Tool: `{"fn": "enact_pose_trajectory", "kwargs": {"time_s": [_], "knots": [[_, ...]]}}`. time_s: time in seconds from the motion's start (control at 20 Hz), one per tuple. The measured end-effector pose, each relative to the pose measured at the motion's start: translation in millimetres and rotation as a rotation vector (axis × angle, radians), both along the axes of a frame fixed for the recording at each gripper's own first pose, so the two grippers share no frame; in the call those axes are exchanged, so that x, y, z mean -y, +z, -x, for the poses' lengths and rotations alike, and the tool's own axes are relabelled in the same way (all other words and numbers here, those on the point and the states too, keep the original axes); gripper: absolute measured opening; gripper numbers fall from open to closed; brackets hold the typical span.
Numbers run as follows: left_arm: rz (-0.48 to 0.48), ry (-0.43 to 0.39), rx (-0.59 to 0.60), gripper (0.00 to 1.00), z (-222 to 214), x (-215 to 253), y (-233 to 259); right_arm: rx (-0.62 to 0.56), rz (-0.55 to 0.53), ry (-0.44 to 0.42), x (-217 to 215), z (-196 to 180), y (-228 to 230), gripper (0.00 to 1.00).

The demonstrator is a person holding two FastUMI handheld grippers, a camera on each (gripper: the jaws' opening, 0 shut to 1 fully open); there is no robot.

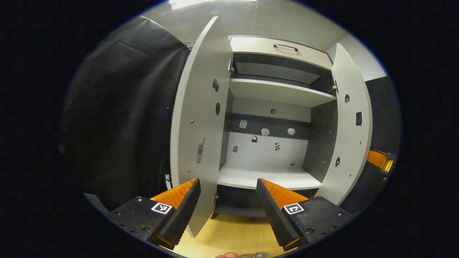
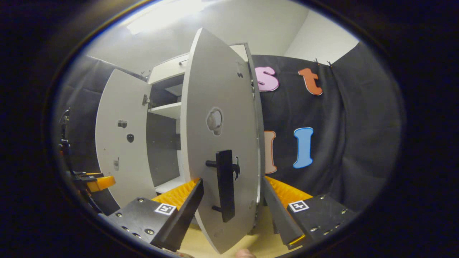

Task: Grasp the bottle in the cabinet with the left hand and place it on the coaster, then close the right door with the right hand and the left door with the left hand.

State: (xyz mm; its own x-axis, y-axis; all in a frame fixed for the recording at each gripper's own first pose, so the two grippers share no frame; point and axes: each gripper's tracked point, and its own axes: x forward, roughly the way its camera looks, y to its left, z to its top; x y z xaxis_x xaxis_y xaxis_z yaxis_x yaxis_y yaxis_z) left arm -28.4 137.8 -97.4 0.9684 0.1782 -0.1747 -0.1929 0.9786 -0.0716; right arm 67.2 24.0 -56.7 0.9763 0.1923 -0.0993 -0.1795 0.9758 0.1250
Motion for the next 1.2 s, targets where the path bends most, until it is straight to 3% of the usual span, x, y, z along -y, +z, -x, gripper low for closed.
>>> {"fn": "enact_pose_trajectory", "kwargs": {"time_s": [0.05,0.1,0.25,0.3,0.35,0.4,0.5,0.8,0.85,0.9,0.95,1.2], "knots": [[-0.001,0.008,-0.003,0.93,2,-4,-1,-0.003,-0.011,0.014,-6,-4,0,0.98],[-0.004,0.018,-0.003,0.96,3,-8,-2,-0.011,-0.022,0.027,-12,-9,-2,0.98],[-0.01,0.051,-0.003,0.97,9,-19,-4,-0.018,-0.035,0.039,-18,-20,-6,0.98],[-0.01,0.057,-0.004,0.93,10,-20,-4,-0.02,-0.036,0.031,-18,-27,-6,0.98],[-0.012,0.063,-0.004,0.97,12,-23,-4,-0.023,-0.035,0.02,-16,-33,-8,0.98],[-0.016,0.068,-0.004,0.93,12,-25,-5,-0.024,-0.037,0.023,-16,-36,-9,0.98],[-0.021,0.081,-0.004,0.97,13,-31,-6,-0.014,-0.033,0.027,-20,-40,-8,0.99],[0.005,0.084,-0.005,0.93,6,-33,-11,0.058,0.076,0.027,-43,-52,-3,1.0],[0.003,0.085,-0.002,0.97,6,-34,-11,0.063,0.086,0.026,-47,-54,-4,1.0],[-0.001,0.087,-0.001,0.93,7,-35,-11,0.064,0.092,0.026,-52,-58,-5,1.0],[-0.006,0.087,0.001,0.97,10,-37,-10,0.061,0.092,0.028,-56,-62,-6,1.0],[-0.039,0.115,-0.014,0.96,19,-57,-17,0.023,0.048,0.037,-75,-78,-14,1.0]]}}
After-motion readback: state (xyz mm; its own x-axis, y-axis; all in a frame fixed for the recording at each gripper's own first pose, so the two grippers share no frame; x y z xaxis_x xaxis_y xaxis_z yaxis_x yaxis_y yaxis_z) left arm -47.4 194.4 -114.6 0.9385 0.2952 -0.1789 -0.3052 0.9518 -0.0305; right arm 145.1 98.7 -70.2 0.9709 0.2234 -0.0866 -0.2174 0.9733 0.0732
